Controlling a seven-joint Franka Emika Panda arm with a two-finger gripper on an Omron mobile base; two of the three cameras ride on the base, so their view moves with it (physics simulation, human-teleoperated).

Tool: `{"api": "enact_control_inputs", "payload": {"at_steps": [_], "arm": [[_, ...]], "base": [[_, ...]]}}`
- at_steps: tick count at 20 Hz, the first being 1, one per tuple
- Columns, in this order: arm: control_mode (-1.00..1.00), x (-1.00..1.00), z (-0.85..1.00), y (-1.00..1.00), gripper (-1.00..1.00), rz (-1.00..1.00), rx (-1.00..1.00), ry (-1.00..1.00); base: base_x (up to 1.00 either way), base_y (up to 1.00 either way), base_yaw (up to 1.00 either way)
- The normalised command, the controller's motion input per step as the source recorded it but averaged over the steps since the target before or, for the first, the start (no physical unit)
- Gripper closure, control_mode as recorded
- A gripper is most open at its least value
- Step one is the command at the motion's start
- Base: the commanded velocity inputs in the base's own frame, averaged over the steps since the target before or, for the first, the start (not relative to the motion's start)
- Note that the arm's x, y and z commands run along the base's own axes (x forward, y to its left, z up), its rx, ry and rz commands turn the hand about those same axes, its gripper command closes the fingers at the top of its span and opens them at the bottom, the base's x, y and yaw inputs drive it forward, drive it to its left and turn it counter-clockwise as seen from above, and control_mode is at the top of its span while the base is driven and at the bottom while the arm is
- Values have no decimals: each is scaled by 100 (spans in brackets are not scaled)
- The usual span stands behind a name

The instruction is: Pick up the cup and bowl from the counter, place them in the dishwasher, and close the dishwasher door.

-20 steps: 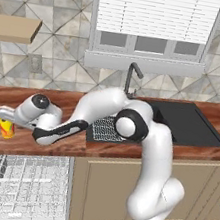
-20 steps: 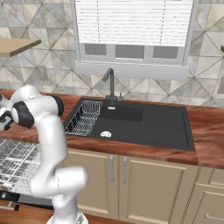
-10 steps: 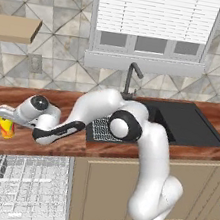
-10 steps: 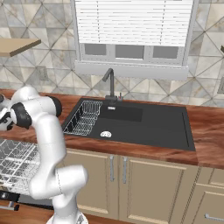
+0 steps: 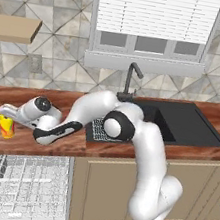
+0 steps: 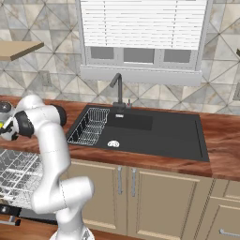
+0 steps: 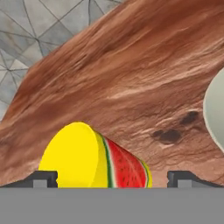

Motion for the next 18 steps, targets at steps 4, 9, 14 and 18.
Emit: {"api": "enact_control_inputs", "payload": {"at_steps": [4, 9, 14, 18], "arm": [[-100, 26, -50, 24, -100, 0, -7, 12], [-100, 30, -7, 14, 100, 0, 0, 4], [-100, 17, 0, 2, 100, 0, -2, 2], [-100, 0, 0, -19, 100, 0, -4, 0]], "base": [[0, 0, 0], [0, 0, 0], [0, 0, 0], [0, 0, 0]]}}
